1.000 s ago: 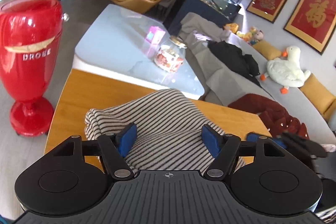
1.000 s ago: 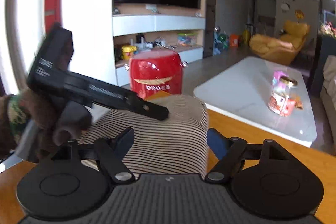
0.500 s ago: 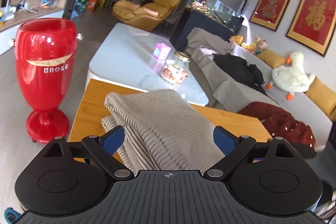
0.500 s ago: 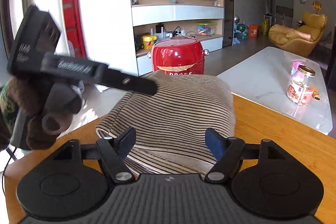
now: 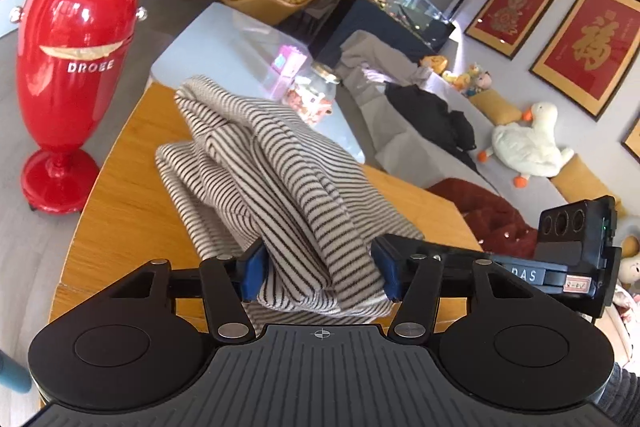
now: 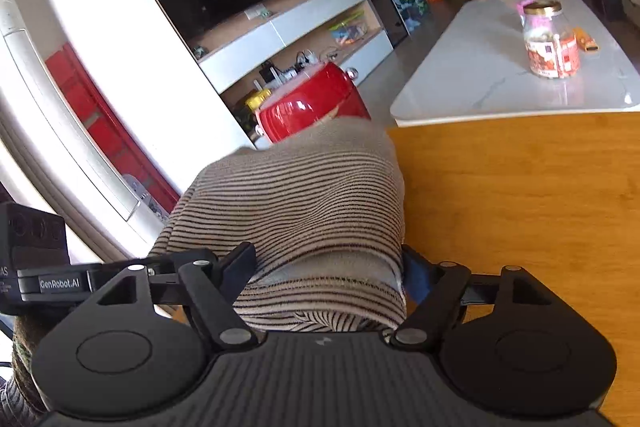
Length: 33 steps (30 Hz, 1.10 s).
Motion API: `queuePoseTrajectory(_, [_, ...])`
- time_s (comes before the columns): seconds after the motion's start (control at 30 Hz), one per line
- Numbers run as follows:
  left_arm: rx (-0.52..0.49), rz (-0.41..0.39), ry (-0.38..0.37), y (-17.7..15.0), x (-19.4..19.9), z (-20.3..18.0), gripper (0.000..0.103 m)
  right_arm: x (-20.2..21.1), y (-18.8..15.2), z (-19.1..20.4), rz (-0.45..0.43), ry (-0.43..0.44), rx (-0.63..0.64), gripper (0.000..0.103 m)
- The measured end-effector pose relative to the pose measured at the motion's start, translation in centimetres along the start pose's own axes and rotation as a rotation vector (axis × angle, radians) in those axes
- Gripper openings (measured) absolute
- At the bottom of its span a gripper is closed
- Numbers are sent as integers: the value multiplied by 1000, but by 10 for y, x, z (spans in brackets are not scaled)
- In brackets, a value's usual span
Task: Fold clothes
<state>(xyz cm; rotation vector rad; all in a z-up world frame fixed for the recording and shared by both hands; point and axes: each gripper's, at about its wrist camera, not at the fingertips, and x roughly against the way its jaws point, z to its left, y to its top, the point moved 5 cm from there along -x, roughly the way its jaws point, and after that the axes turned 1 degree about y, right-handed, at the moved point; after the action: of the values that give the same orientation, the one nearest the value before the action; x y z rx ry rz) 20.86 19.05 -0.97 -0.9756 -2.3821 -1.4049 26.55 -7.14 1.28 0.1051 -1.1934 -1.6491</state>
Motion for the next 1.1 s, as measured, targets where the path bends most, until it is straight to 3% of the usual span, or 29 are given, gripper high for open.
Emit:
queuePoseTrajectory(0.07, [-17, 9, -29, -3, 4, -7, 61, 0, 1, -2, 11, -36, 35, 74])
queuePoseTrajectory(0.13, [-27, 58, 3, -18, -4, -5, 62, 1, 3, -5, 22, -72, 70, 70])
queuePoseTrajectory(0.23, [-35, 127, 43, -41, -15, -1, 65, -2, -8, -9, 38, -109, 108, 71])
queuePoseTrajectory(0.4, [-34, 126, 62, -48, -7, -7, 68, -4, -10, -7, 41, -153, 162, 77])
queuePoseTrajectory(0.63, [109, 57, 19, -30, 8, -5, 88, -6, -11, -18, 51, -104, 69, 81])
queuePoseTrajectory(0.73, [79, 50, 46, -25, -2, -7, 80, -6, -15, -25, 50, -80, 11, 81])
queuePoseTrajectory(0.77, [49, 52, 72, -24, -7, -8, 65, -5, -15, -24, 48, -82, 16, 80])
queuePoseTrajectory(0.8, [18, 54, 110, -23, -11, -7, 57, -5, -16, -23, 45, -84, 21, 79])
queuePoseTrajectory(1.1, [-49, 20, 154, -5, -24, 2, 56, -10, -16, -3, 28, -127, 111, 77])
